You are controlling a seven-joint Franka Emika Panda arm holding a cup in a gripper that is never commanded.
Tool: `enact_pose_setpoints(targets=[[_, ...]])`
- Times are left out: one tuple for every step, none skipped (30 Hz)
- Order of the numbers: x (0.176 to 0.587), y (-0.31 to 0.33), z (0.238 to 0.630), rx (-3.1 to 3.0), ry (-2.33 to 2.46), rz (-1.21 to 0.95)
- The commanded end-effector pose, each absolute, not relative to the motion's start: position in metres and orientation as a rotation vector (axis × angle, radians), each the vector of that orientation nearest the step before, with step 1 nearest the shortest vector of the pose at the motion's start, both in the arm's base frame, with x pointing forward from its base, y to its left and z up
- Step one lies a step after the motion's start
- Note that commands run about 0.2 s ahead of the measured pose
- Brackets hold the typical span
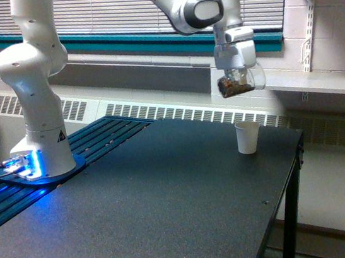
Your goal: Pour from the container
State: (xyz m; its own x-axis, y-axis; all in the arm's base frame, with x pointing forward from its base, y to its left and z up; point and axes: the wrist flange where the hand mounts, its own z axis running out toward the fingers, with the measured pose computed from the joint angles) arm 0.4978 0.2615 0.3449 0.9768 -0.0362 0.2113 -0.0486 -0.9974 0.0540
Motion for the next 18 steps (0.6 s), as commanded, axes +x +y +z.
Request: enact_pose_setpoints(targets=[[0.483,0.251,0.338,3.054,-0.026,0.322],[0.480,0.251,0.336,3.054,-0.023,0.316],[0.478,0.250,0.334,3.055,-0.020,0.309],[0.475,0.249,0.332,3.054,-0.015,0.302],[0.472,0.248,0.329,3.053,-0.008,0.294],[0.469,0.247,0.327,3.053,-0.002,0.286],[0.466,0.246,0.325,3.051,0.001,0.280],[0.464,0.245,0.323,3.049,0.006,0.273],[0.462,0.244,0.321,3.048,0.012,0.266],[0.460,0.242,0.318,3.044,0.014,0.259],[0.458,0.242,0.316,3.043,0.017,0.252],[0.455,0.242,0.314,3.042,0.025,0.241],[0.453,0.241,0.312,3.041,0.032,0.233],[0.451,0.241,0.310,3.040,0.035,0.226],[0.450,0.241,0.308,3.038,0.038,0.220],[0.448,0.240,0.306,3.034,0.043,0.213],[0.447,0.240,0.304,3.033,0.046,0.206],[0.446,0.240,0.302,3.033,0.050,0.199]])
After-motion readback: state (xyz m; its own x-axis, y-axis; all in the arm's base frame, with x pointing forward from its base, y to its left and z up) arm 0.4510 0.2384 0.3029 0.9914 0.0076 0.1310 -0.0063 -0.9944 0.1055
